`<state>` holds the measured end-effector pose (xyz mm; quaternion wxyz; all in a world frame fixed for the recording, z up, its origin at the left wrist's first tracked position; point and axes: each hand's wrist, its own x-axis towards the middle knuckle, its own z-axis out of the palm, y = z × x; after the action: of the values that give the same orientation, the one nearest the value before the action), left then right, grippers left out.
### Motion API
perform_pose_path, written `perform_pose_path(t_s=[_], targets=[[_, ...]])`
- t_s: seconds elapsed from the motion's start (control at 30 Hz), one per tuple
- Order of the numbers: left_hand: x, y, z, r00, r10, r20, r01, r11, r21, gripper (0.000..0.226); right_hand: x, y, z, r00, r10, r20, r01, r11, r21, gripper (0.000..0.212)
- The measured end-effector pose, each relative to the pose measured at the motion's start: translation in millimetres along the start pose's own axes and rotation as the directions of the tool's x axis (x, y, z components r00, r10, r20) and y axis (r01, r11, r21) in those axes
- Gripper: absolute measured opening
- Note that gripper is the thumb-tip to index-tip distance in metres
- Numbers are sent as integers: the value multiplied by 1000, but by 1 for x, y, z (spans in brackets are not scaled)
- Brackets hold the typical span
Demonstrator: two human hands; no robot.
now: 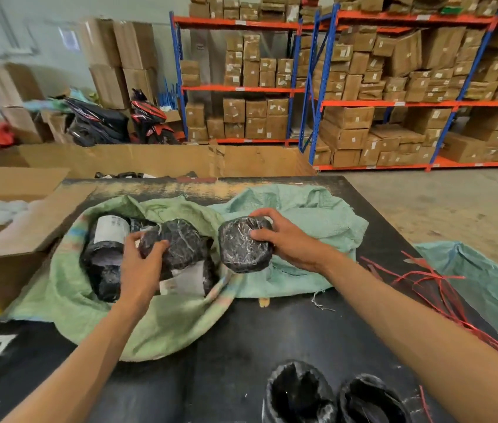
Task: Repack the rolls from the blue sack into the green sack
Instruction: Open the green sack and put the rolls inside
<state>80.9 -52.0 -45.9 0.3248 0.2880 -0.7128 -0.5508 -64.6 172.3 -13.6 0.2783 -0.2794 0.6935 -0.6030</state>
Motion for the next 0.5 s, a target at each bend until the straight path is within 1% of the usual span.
perform_pose_path(t_s=[0.07,0.13,0.17,0.23,0.3,0.33,0.4,0.43,0.47,0.5], targets=[[15,-16,-27,989,43,-143,-23,990,139,40,26,-12,37,996,-78,35,82,988,-132,35],[38,-31,-50,971,102,-215,-55,975,214,50,54,-21,73,987,-158,29,159,950,-270,38],[50,-37,-60,970,123,-211,-68,965,252,52,68,-25,90,984,-175,29,175,934,-311,40],[68,-51,-75,982,140,-128,-80,916,394,55,93,-25,119,982,-179,61,188,883,-430,42],[74,-63,-83,990,137,-41,-91,823,561,57,110,-13,142,979,-161,121,202,776,-598,42],[73,-68,-85,991,133,-26,-84,751,655,59,115,-3,152,981,-155,121,195,700,-687,42],[74,-76,-89,988,149,-38,-57,582,811,67,116,16,165,976,-207,62,166,532,-830,43],[75,-76,-91,982,178,-58,-46,530,847,71,113,22,168,962,-270,38,162,455,-876,44],[75,-75,-93,975,200,-98,-24,532,846,72,112,26,168,947,-320,28,163,402,-901,46],[75,-72,-96,968,188,-166,23,591,806,73,110,26,165,938,-346,25,161,372,-914,51]])
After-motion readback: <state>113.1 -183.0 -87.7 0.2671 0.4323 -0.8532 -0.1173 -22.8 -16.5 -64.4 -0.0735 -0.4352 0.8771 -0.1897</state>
